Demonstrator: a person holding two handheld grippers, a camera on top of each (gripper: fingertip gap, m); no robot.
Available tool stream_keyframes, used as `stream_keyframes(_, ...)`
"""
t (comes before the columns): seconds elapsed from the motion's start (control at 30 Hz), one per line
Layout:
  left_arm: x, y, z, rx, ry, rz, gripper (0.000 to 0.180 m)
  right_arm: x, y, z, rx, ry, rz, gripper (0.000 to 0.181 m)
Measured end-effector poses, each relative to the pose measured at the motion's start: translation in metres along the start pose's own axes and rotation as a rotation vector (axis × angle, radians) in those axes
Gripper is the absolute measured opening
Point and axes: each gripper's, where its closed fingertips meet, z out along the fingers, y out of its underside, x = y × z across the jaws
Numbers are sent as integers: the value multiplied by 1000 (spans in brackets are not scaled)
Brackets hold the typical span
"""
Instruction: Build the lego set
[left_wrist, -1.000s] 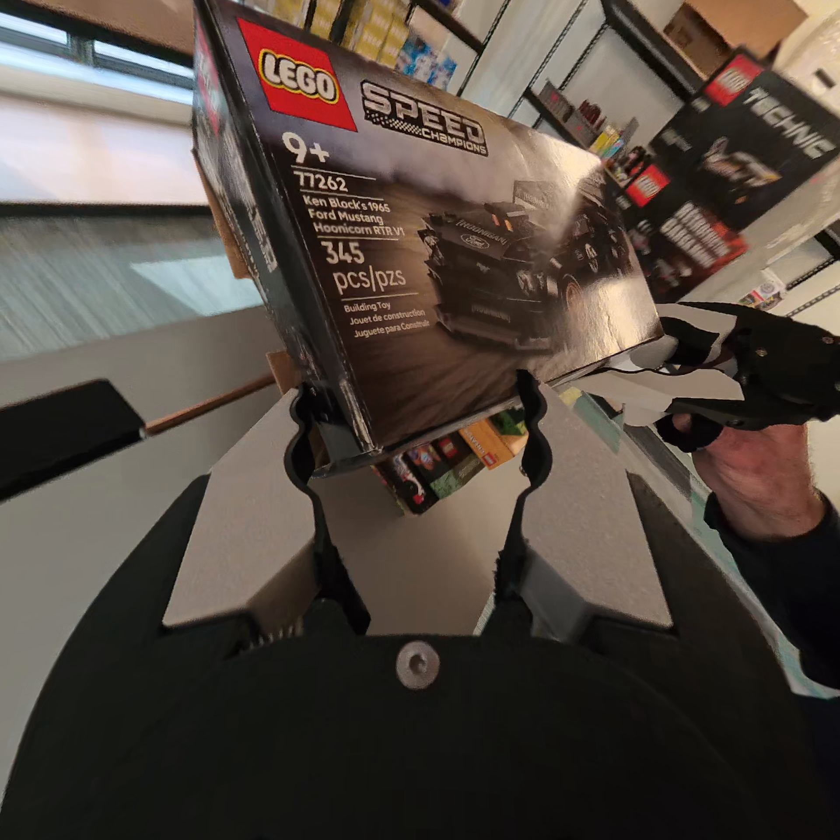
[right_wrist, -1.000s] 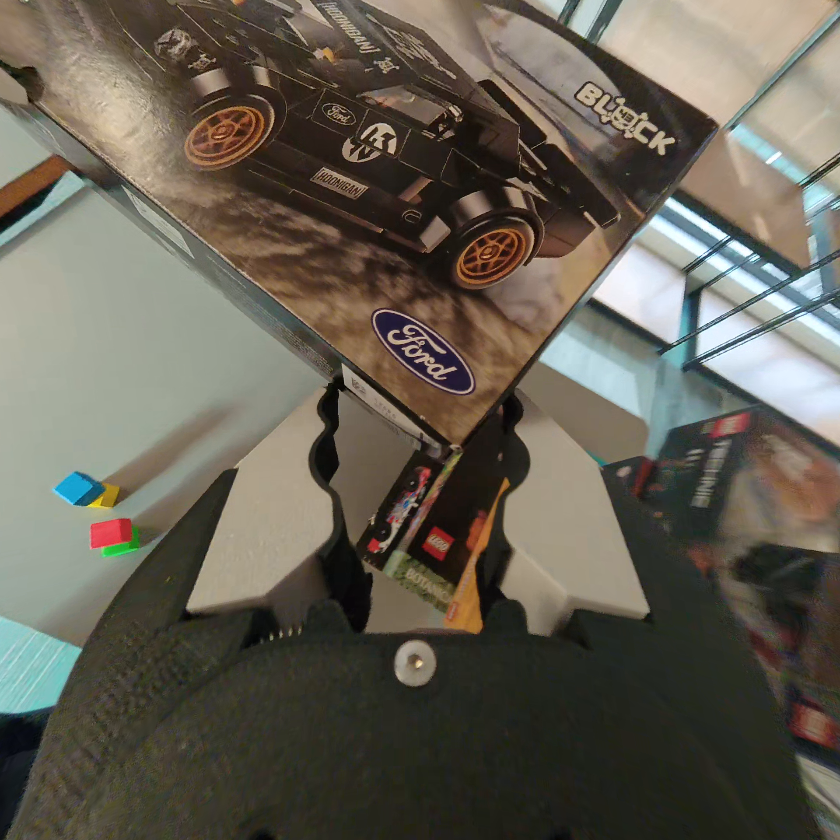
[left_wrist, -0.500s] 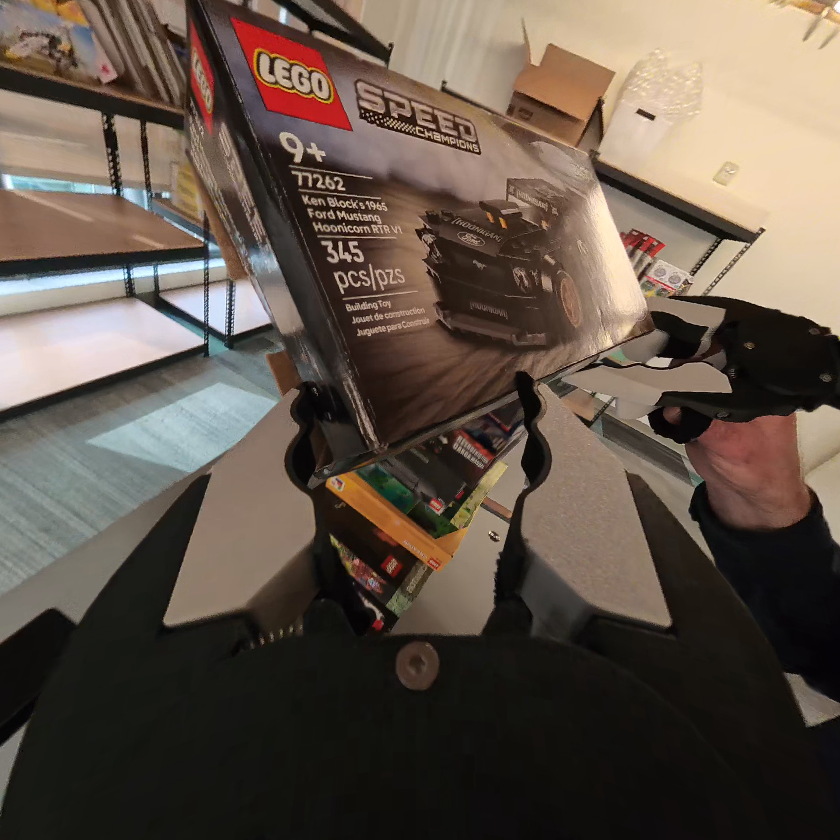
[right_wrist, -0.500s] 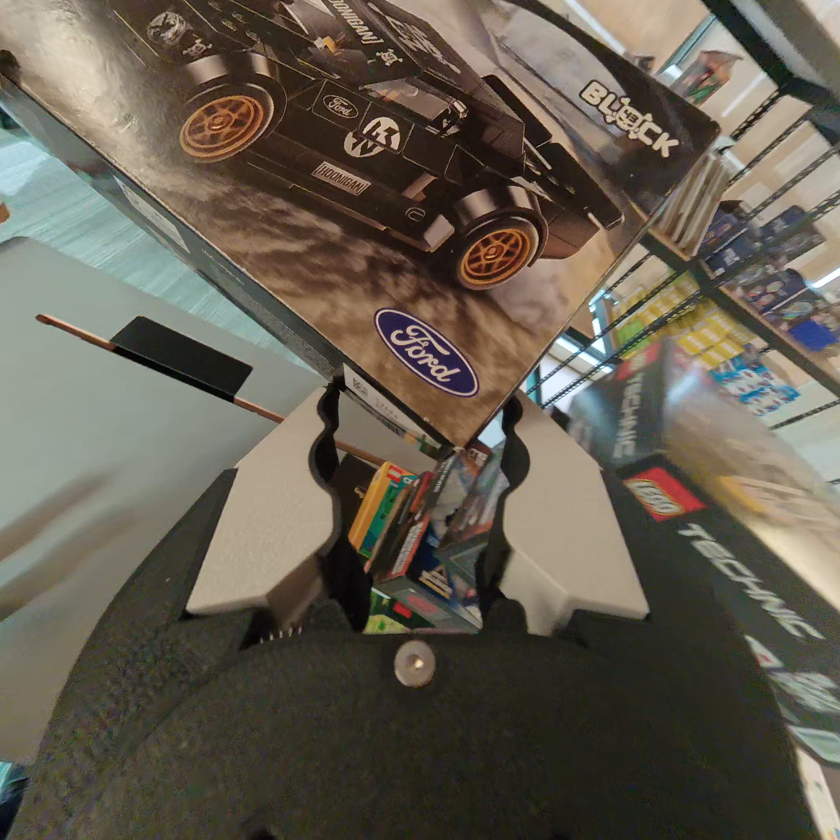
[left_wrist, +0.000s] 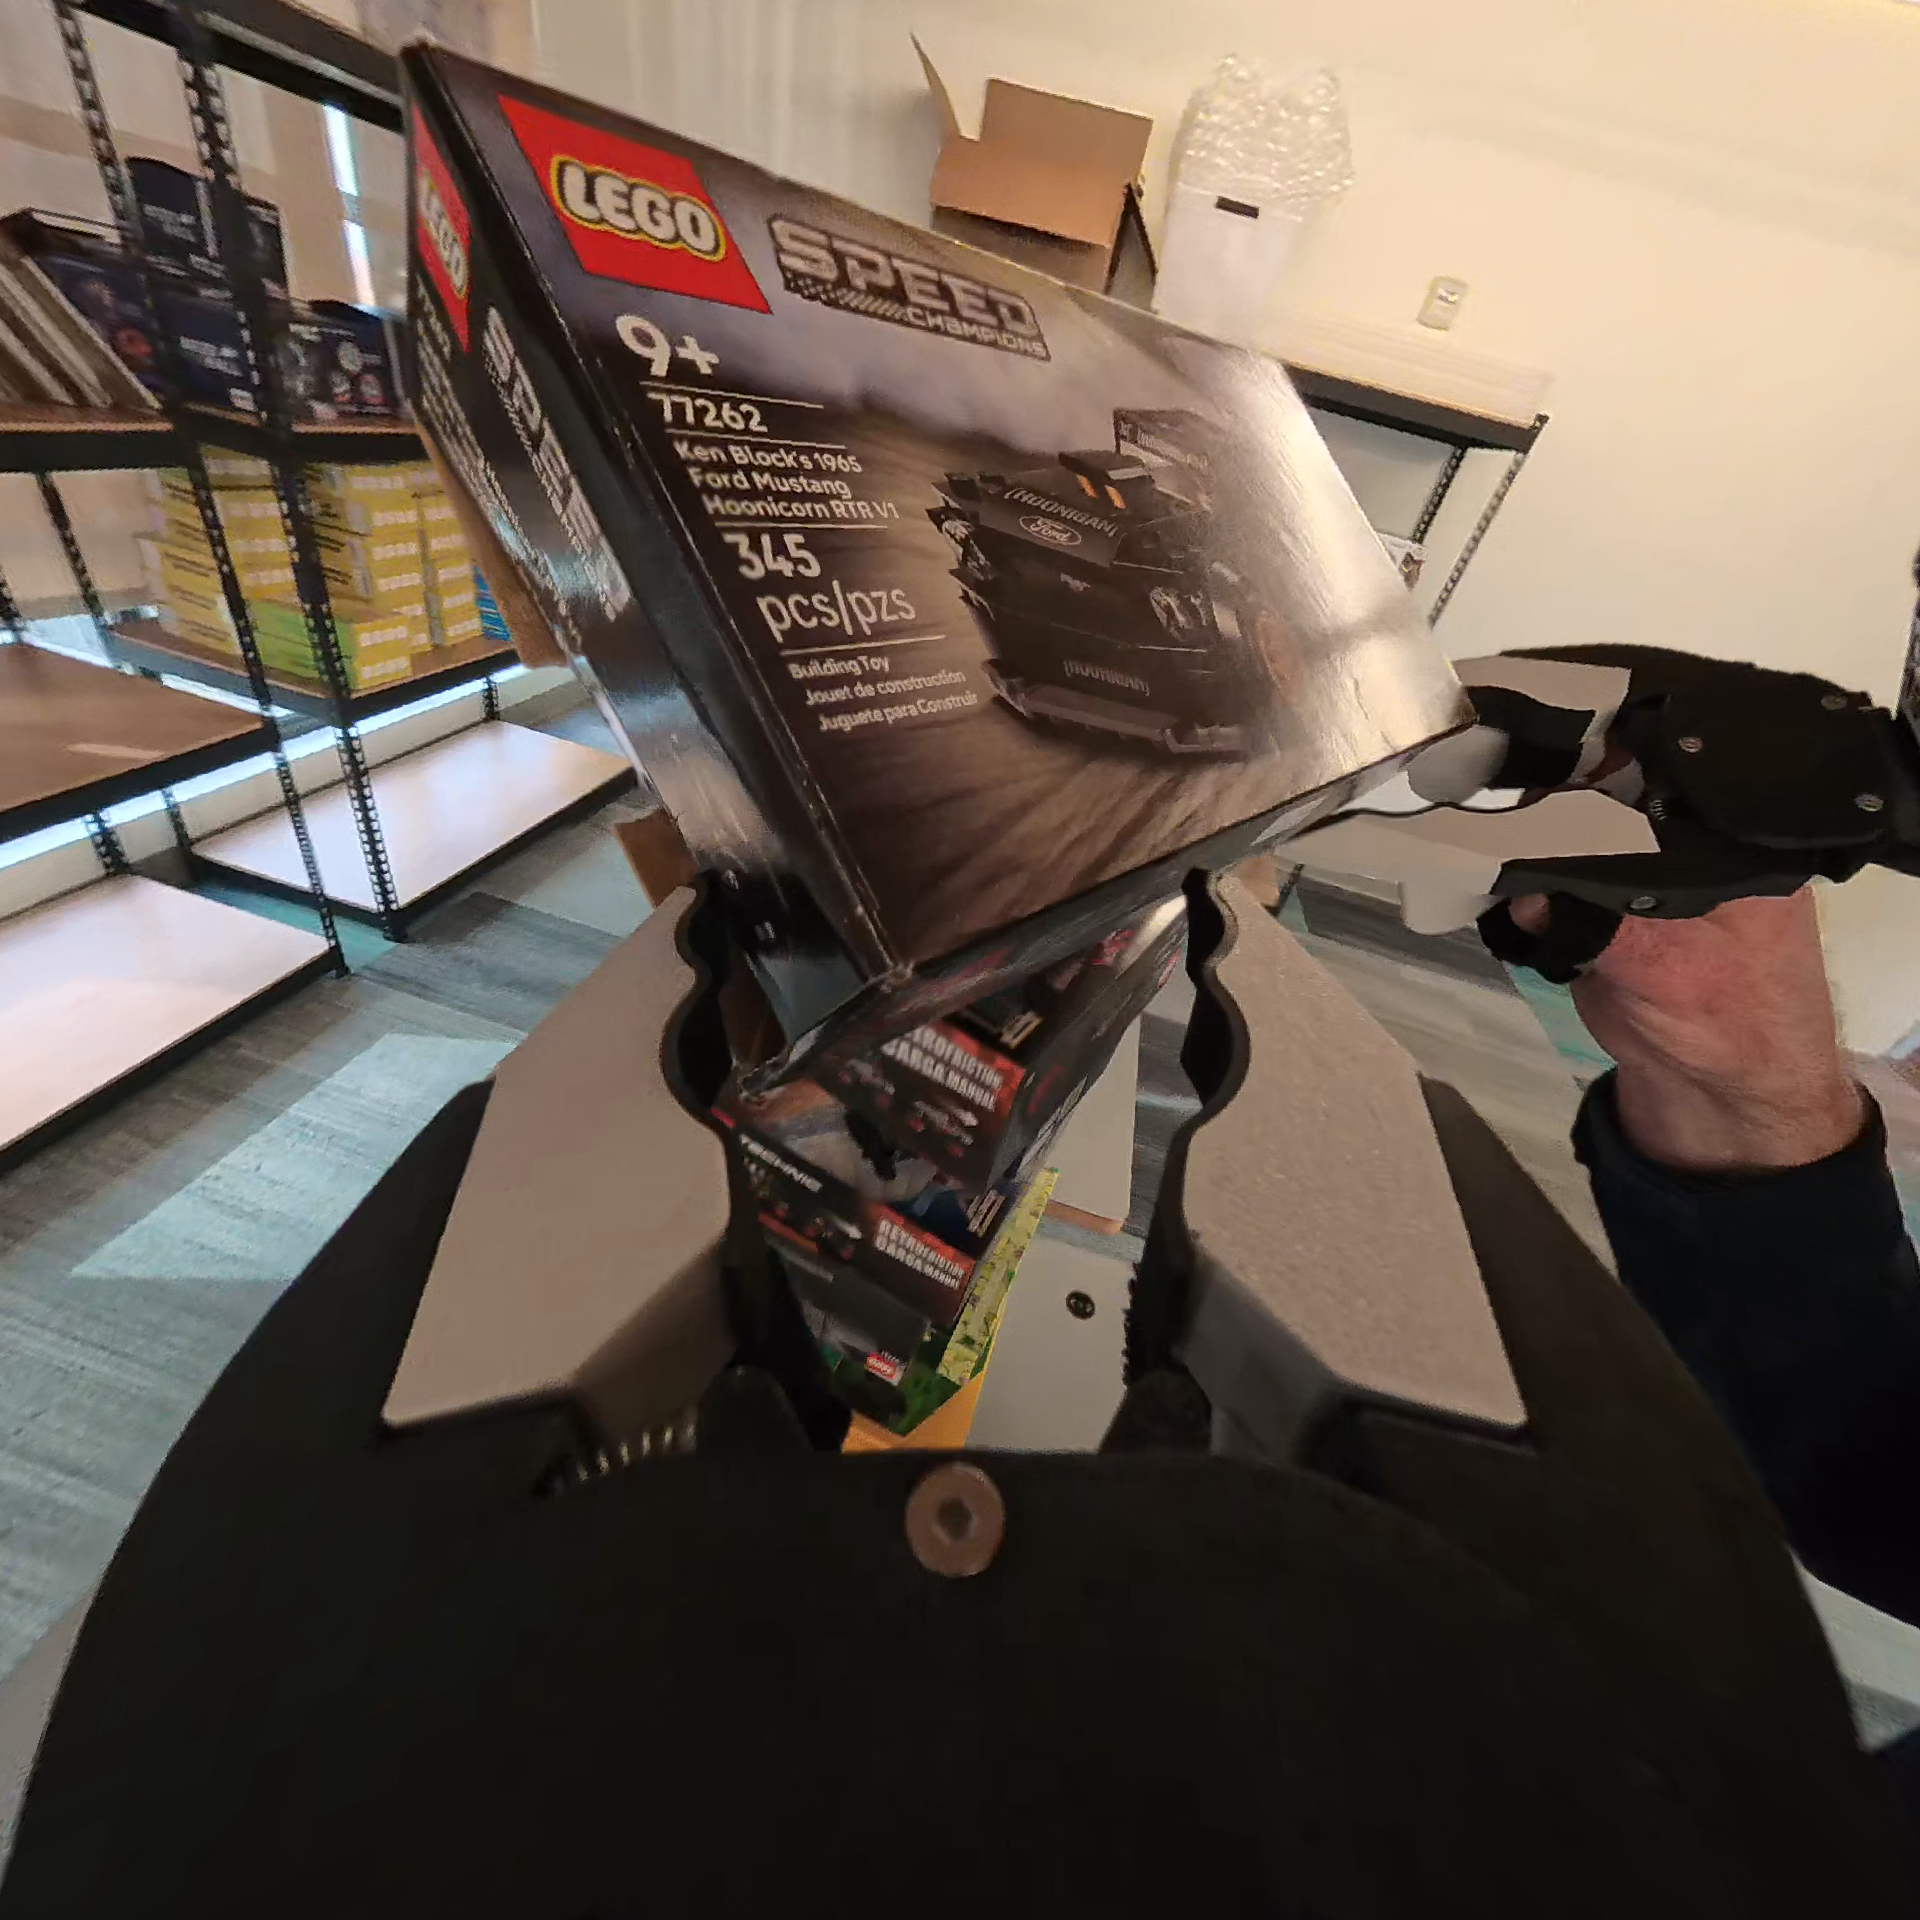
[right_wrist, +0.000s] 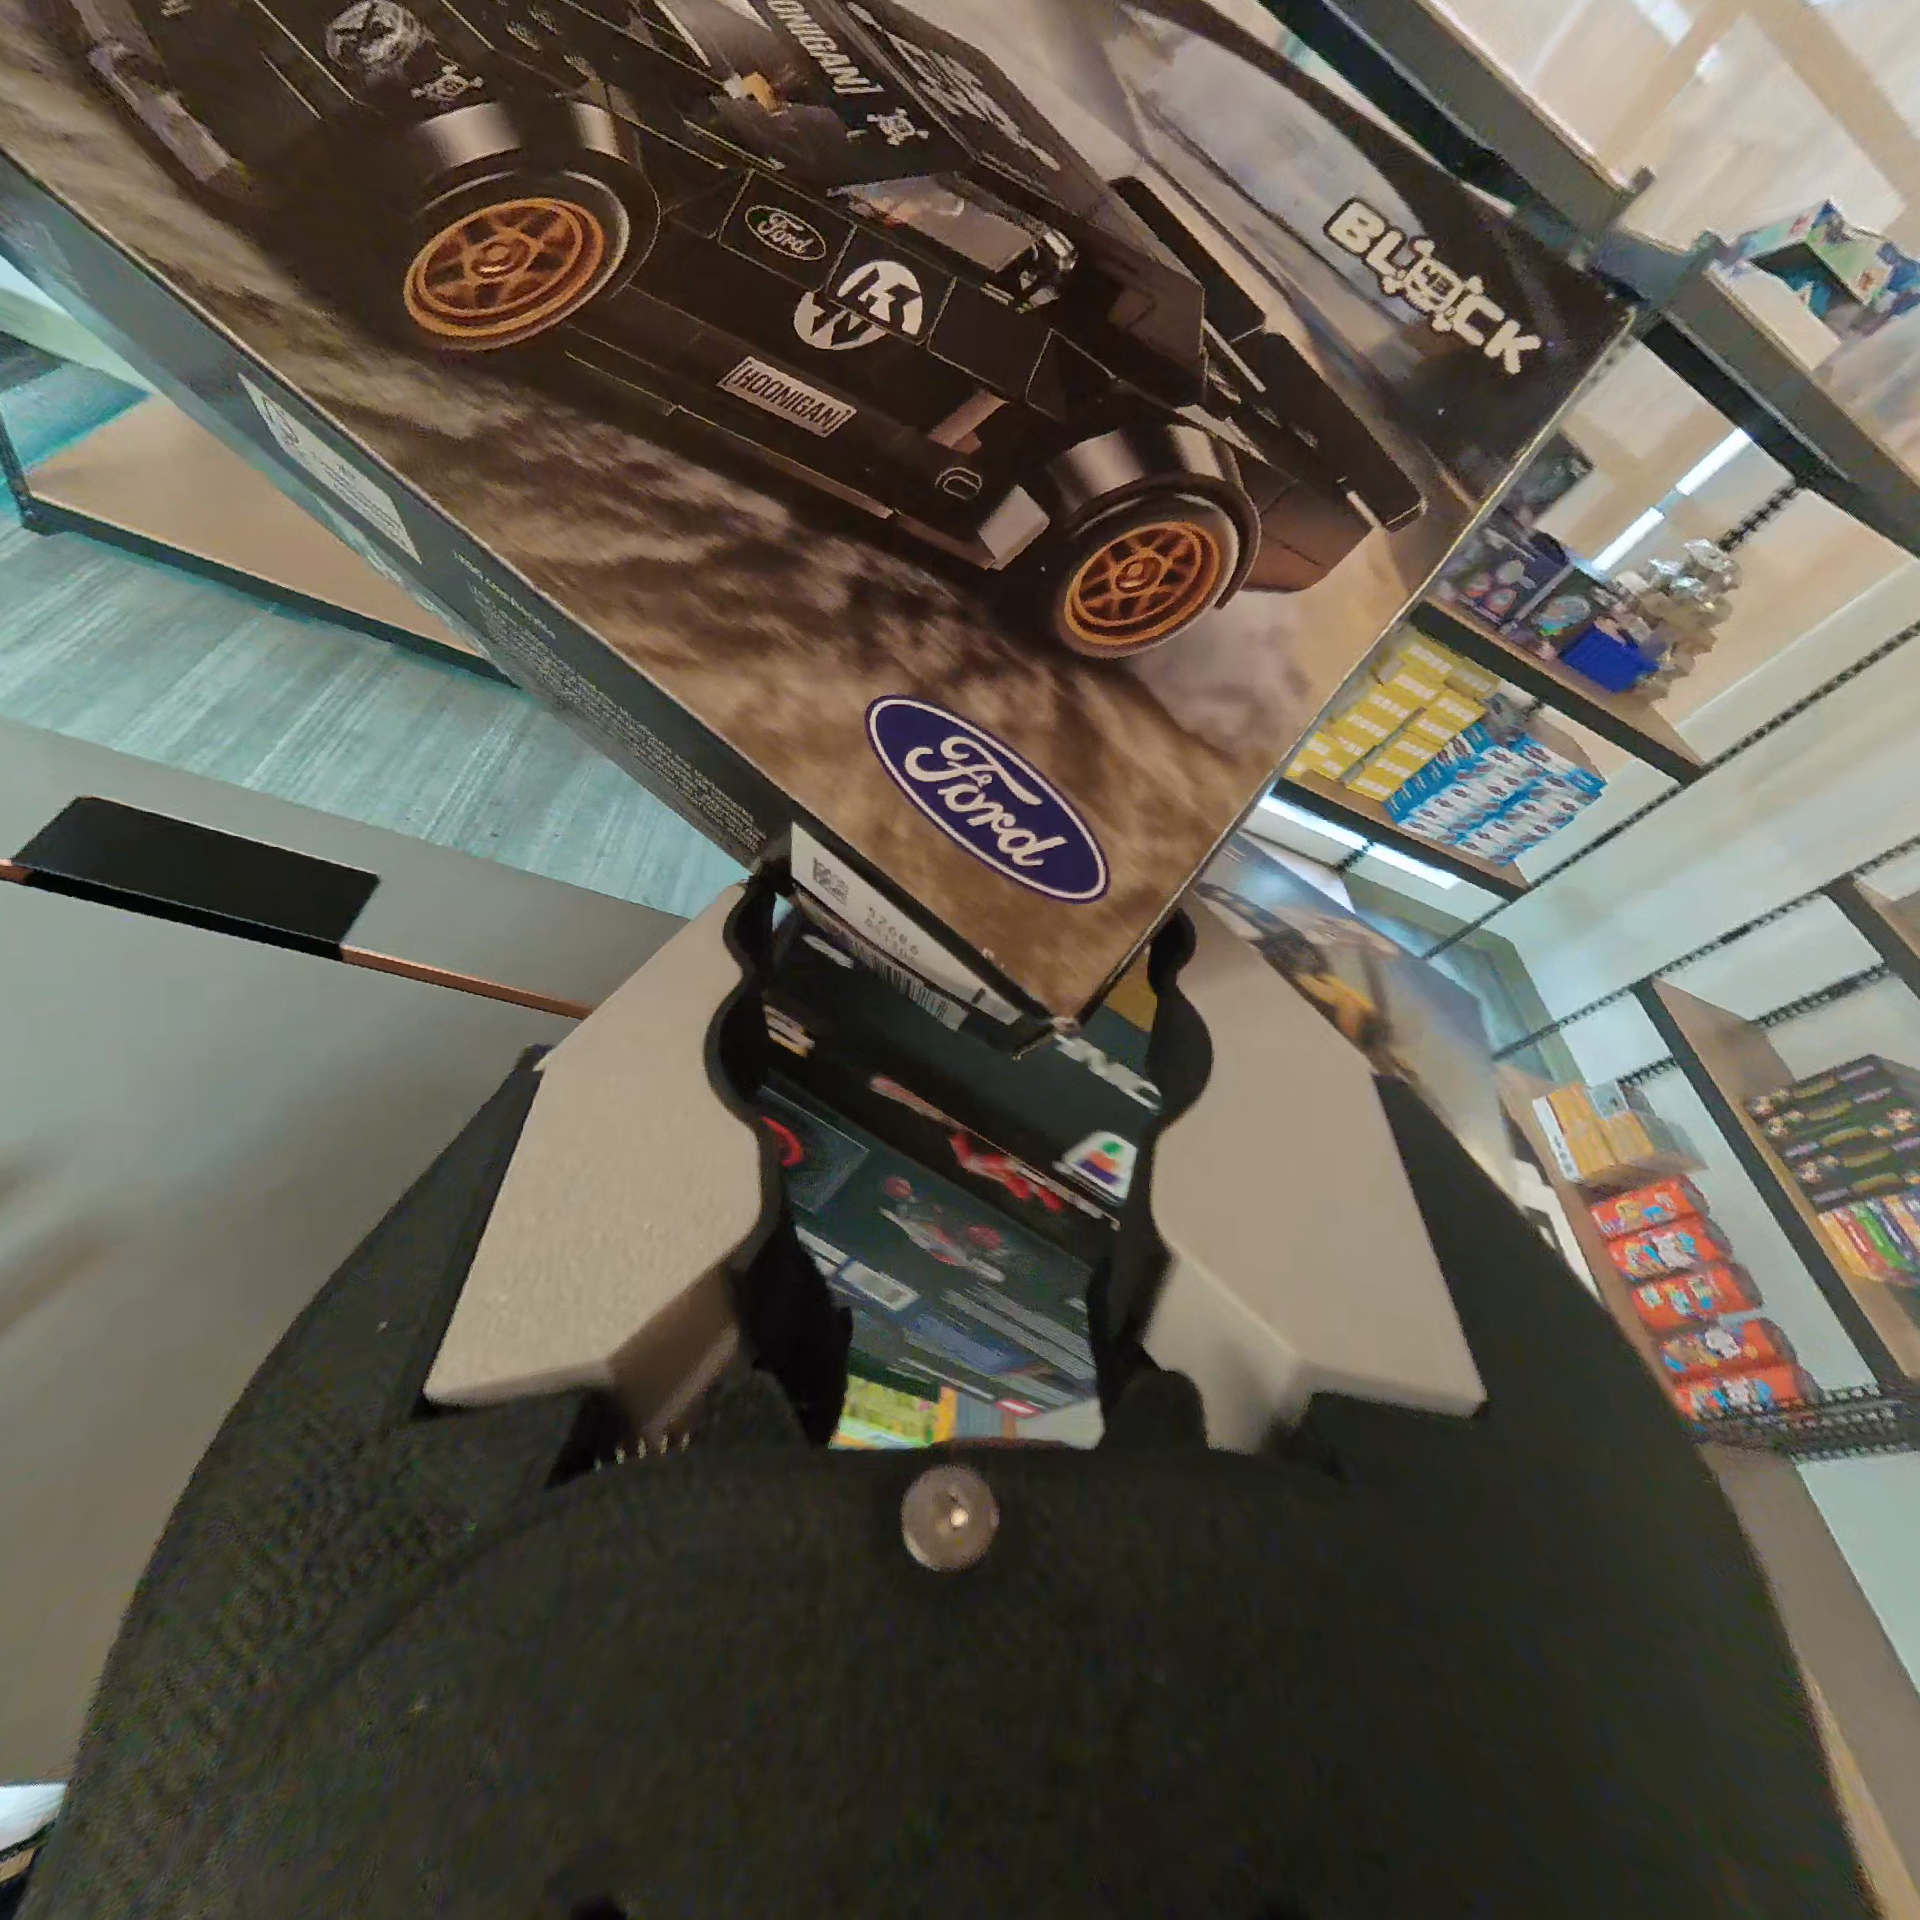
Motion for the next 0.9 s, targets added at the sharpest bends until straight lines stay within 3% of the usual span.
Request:
stream_keyframes(0.47, 47, 12, 152, -113, 61, 4, 89, 135, 76, 7, -58, -14, 112, 75)
stream_keyframes(0.6, 43, 56, 186, -253, 69, -25, 99, 154, 110, 34, -106, -92, 153, 78)
stream_keyframes(0.73, 53, 53, 189, -187, 137, -32, 88, 163, 134, 54, -93, -169, 237, 90)
stream_keyframes(0.83, 51, 57, 188, -198, 120, 30, 85, 170, 130, 49, -25, -200, 248, 76)
stream_keyframes(0.9, 53, 55, 187, -181, 159, 14, 82, 174, 130, 50, -6, -220, 262, 76)
